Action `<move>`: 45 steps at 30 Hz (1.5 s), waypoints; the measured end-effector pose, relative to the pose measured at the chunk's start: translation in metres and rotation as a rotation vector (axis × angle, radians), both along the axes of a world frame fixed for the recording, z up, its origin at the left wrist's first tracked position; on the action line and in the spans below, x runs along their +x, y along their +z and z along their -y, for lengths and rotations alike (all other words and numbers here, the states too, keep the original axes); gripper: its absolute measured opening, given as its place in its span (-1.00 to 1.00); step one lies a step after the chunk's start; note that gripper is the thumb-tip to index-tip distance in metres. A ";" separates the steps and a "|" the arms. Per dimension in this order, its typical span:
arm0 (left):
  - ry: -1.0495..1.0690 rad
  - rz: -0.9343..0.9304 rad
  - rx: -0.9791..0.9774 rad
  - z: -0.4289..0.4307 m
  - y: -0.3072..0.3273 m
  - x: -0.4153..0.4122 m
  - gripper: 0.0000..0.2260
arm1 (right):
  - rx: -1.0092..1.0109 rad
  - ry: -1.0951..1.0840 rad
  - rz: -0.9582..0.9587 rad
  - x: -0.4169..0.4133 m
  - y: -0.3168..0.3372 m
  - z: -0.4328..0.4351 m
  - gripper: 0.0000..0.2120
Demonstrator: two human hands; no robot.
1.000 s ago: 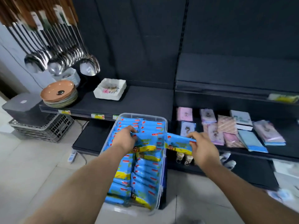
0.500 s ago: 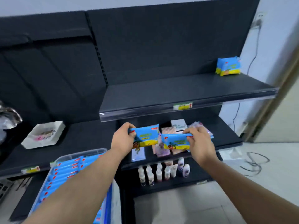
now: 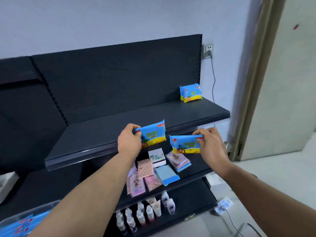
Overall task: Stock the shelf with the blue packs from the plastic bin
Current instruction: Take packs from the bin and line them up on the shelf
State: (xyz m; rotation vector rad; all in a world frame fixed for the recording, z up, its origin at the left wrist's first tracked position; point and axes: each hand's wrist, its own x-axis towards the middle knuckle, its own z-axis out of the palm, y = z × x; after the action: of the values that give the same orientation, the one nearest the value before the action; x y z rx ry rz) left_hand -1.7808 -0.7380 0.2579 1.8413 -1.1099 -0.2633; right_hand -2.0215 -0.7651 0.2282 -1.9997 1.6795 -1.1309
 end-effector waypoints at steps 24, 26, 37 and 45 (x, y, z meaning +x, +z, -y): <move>-0.136 0.005 0.103 0.334 0.003 -0.046 -0.87 | 0.016 -0.189 0.020 -0.038 0.015 0.285 -0.76; -0.147 0.002 0.106 0.353 0.001 -0.055 -0.87 | 0.012 -0.174 0.018 -0.042 0.011 0.300 -0.76; -0.200 0.043 0.125 0.438 -0.001 -0.108 -0.86 | 0.057 -0.017 -0.034 -0.084 0.011 0.404 -0.77; -0.108 0.008 0.065 0.470 -0.012 -0.130 -0.85 | 0.091 0.162 0.005 -0.094 0.004 0.457 -0.73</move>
State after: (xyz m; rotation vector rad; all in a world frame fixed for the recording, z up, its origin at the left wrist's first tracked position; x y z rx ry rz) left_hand -1.9110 -1.2076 0.2458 1.8434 -1.2211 -0.3593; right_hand -2.1152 -1.2219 0.2318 -2.0329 1.5070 -0.9850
